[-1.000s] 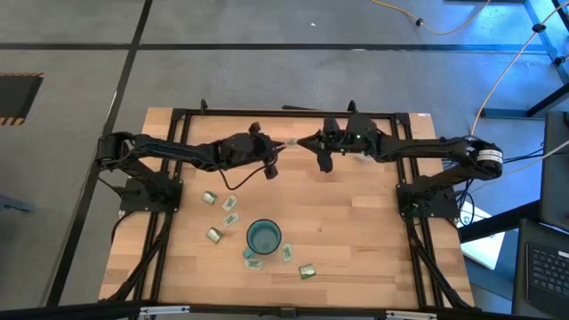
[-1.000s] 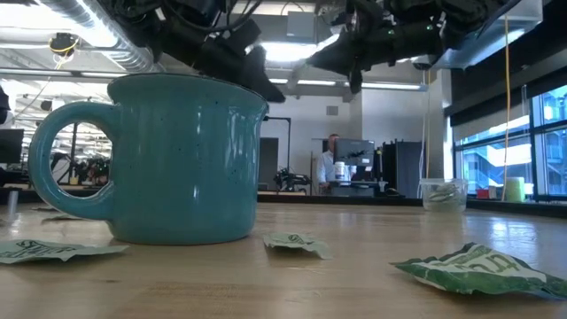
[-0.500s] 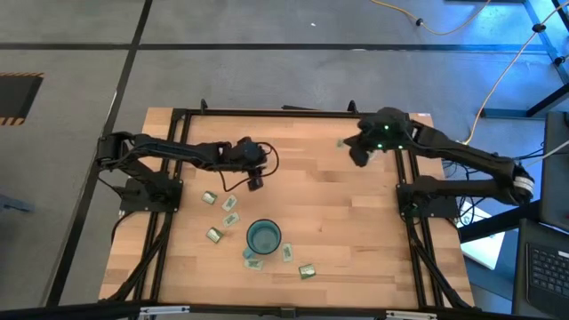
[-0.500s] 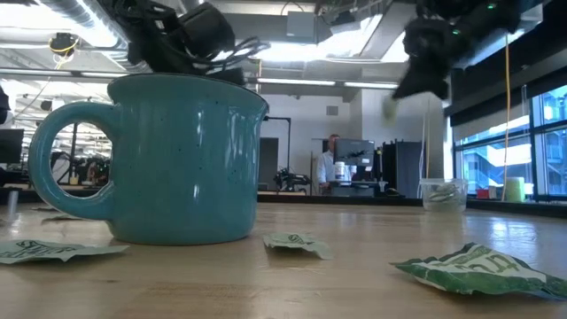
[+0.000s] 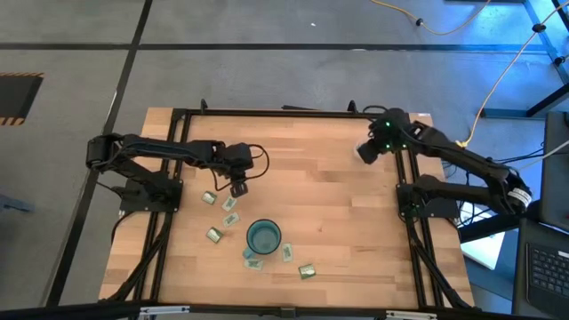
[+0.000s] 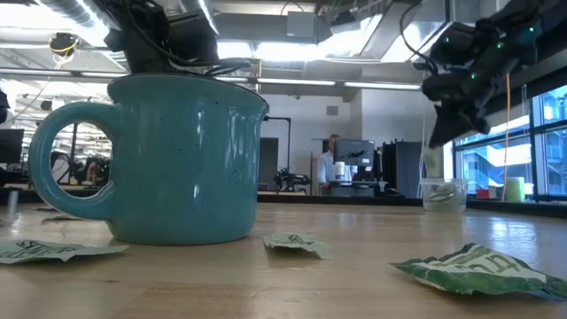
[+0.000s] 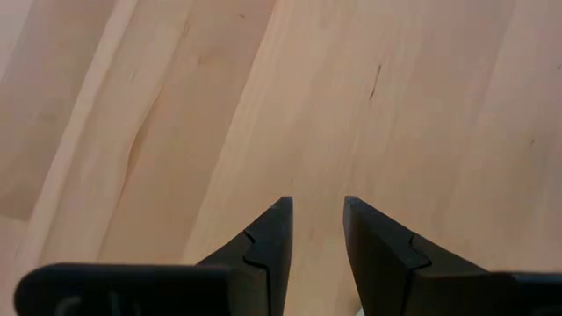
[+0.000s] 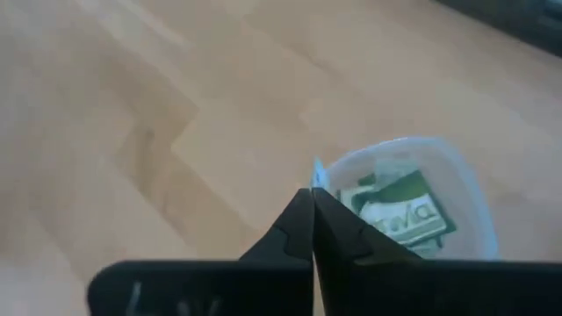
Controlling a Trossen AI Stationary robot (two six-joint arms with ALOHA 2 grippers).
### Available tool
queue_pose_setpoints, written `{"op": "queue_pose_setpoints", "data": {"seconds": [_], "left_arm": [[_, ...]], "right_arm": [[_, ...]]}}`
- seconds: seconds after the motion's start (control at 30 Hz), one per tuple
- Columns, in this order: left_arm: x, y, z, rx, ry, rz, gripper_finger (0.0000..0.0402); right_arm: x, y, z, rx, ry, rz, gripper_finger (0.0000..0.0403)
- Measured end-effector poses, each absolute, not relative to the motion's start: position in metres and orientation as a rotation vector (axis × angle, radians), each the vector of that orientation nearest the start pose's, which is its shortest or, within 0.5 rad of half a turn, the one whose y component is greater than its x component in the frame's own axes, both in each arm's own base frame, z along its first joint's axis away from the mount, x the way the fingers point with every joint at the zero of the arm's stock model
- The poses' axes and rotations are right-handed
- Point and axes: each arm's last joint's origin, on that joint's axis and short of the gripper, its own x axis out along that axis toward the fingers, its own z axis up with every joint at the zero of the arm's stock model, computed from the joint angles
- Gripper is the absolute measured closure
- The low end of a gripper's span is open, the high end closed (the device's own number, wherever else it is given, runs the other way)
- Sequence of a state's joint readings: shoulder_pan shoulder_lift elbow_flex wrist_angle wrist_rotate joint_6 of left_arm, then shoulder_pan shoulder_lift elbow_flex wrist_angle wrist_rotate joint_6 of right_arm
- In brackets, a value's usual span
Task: Pick and place items into bin
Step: Put the stevia packet into the transparent bin
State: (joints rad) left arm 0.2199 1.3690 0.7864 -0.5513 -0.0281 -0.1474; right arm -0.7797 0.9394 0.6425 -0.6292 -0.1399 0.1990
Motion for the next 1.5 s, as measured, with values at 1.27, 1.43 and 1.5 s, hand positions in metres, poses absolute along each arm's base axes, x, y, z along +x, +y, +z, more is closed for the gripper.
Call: {"op": "queue_pose_setpoints", "data": {"seconds": [1.27, 1.43, 1.5], "left_arm": [[0.240, 0.054, 0.189, -0.253, 1.114, 0.314, 0.0309], [0.240, 0.055, 0.189, -0.249, 1.114, 0.318, 0.0309], [0.239, 0.055, 0.189, -0.236, 1.117, 0.311, 0.0309]], "right_arm": [[0.108, -0.144, 0.183, 0.629, 0.862, -0.833, 0.0391], [0.111, -0.149, 0.179, 0.621, 0.859, -0.831, 0.0362], [0.112, -0.150, 0.180, 0.601, 0.858, -0.823, 0.0343]]}}
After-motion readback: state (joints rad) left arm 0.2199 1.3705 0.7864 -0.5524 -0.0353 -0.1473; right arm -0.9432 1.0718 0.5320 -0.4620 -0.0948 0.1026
